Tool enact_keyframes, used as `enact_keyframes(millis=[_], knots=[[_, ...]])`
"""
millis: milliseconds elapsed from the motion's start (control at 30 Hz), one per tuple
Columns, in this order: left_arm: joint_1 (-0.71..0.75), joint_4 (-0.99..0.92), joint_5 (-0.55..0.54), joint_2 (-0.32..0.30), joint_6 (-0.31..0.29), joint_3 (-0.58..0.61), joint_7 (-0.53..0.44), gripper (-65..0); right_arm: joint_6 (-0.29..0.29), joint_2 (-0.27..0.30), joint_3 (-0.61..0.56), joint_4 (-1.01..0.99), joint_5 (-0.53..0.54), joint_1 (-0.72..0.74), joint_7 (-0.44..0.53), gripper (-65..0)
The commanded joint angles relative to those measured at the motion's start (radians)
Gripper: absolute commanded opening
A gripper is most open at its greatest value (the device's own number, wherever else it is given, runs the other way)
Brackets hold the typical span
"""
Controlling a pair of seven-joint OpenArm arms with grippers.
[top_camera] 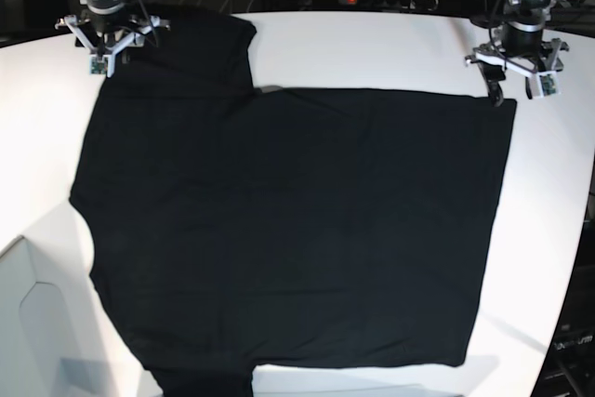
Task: Fold the T-shirt properly
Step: 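Move both grippers down to the shoulder corners of the black T-shirt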
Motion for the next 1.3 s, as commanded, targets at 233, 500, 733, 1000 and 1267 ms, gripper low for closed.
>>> enact_keyframes(millis=[233, 500, 733, 1000, 1267], knots=[[-0.091, -0.035, 0.006, -0.009, 0.002, -0.036, 0.055, -25.5, 0.002, 0.004, -0.004, -0.035, -0.001, -0.006, 0.012, -37.4], [-0.160, -0.173, 0.000, -0.018, 0.002, -0.081, 0.055, -23.6, 0.003, 0.004, -0.004, -0.089, -0.001, 0.007, 0.017, -38.1], [-0.251, -0.336, -0.002, -0.015, 0.001, -0.070, 0.047, -22.7, 0.003, 0.004, -0.004, -0.089, -0.001, 0.007, 0.014, -58.3], [-0.329, -0.423, 0.005, -0.019, 0.001, 0.020, 0.045, -22.7, 0.003, 0.004, -0.003, -0.089, -0.001, 0.003, 0.014, -65.0], [-0.344, -0.483, 0.000, -0.012, 0.001, 0.023, 0.045, -33.3, 0.003, 0.004, 0.004, -0.088, -0.001, 0.000, 0.014, -65.0]])
